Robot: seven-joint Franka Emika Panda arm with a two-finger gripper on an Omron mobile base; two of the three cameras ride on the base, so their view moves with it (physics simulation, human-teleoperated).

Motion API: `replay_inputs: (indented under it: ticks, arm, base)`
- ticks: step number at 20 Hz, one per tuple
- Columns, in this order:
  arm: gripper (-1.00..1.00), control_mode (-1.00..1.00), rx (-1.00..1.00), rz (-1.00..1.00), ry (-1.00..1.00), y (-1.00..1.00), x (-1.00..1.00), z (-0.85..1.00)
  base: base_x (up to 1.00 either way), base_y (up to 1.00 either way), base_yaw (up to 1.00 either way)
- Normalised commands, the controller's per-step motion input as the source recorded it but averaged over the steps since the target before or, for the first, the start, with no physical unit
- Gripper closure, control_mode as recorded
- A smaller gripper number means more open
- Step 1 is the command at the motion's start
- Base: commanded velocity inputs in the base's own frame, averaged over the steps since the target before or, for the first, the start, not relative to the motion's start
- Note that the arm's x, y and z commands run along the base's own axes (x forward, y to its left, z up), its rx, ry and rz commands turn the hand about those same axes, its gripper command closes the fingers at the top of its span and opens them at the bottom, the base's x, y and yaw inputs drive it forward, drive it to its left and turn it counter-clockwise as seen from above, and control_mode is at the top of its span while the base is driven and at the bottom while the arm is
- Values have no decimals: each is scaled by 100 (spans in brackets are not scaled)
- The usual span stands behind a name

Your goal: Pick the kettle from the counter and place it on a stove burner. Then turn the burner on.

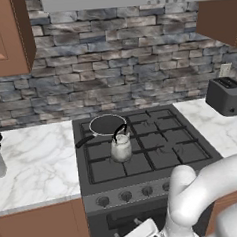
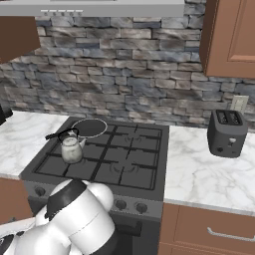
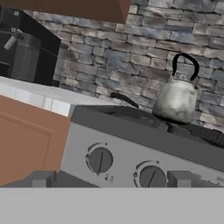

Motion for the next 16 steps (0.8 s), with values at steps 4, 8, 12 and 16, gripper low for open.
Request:
replay_inputs:
  ticks: [4, 8, 12, 16]
  arm:
    - [-100, -100, 7, -6, 0, 0, 47, 15]
    - [-100, -100, 4, -7, 0, 0, 61, 4]
    - [-100, -100, 2, -6, 0, 2, 51, 2]
    - [-100, -100, 2, -6, 0, 2, 41, 0]
  base:
    - [0, 0, 0]
    - [0, 0, 0]
    - [0, 0, 0]
    - [0, 0, 0]
